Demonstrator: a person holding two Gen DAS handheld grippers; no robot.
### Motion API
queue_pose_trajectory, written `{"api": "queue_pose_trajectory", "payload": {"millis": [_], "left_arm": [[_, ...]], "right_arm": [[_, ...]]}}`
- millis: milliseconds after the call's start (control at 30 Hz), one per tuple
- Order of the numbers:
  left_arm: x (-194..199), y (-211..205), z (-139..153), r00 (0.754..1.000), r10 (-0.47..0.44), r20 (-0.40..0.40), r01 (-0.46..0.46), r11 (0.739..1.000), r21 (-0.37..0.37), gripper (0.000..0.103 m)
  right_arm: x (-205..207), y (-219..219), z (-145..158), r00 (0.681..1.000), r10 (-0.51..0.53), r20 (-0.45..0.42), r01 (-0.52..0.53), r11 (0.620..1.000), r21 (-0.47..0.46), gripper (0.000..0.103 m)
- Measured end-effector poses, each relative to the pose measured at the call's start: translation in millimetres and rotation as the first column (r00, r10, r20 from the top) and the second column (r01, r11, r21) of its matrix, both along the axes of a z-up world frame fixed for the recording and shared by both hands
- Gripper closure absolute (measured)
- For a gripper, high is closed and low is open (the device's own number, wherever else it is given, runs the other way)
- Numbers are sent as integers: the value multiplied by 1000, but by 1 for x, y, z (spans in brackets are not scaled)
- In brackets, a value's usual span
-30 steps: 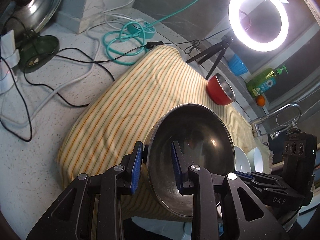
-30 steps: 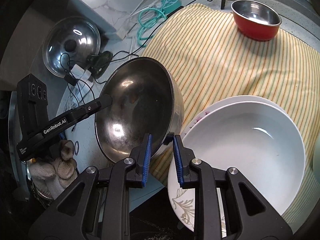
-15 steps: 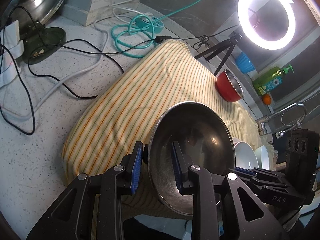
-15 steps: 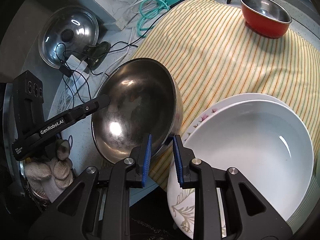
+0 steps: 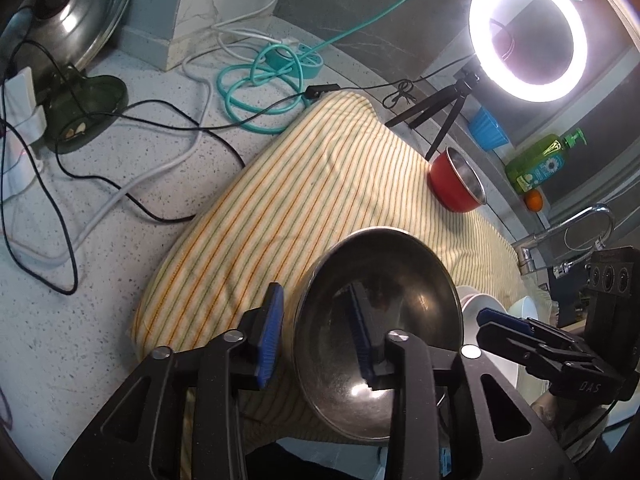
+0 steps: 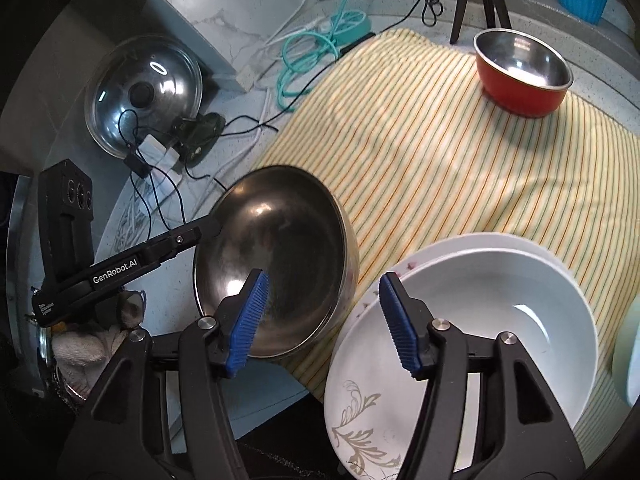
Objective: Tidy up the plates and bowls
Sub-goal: 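Carry the steel bowl beside the plate stack, lower it and open, then move both grippers to the rim of the red-bottomed steel bowl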
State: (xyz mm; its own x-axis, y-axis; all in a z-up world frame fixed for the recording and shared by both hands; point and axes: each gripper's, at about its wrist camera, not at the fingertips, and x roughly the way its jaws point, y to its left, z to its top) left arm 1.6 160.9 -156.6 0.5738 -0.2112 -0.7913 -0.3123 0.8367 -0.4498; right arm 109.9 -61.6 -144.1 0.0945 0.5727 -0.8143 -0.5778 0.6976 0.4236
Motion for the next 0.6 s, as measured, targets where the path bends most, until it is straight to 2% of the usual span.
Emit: {"api": "queue_pose_trajectory", "payload": {"millis": [33,100,133,167,200,300,600], "left_arm": [[1,0,3,1000,0,6,0,1000,8,62],[5,0,10,1000,-3,18,3,1000,26,58],[8,-1,14,1000,-6,22,5,999,35,52],[10,-1,17,1000,-8,23,7,999,42,40],[13,-2,20,1000,-10,26,8,999,47,36],[23,-8,30,998,-38,43,35,997,75,36],[64,-32,53,987,-142,76,133,984,117,36]], "right_arm": [[1,-2,3,1000,-7,8,7,1000,3,39],[3,-7,10,999,-26,31,26,1000,12,28],[5,-11,14,998,-39,44,39,999,19,26],[7,-15,18,997,-49,52,48,999,24,24],[9,-18,21,997,-60,58,58,998,28,21],[17,-32,32,992,-96,78,94,995,39,15],[50,-77,60,969,-211,126,205,977,60,14]]}}
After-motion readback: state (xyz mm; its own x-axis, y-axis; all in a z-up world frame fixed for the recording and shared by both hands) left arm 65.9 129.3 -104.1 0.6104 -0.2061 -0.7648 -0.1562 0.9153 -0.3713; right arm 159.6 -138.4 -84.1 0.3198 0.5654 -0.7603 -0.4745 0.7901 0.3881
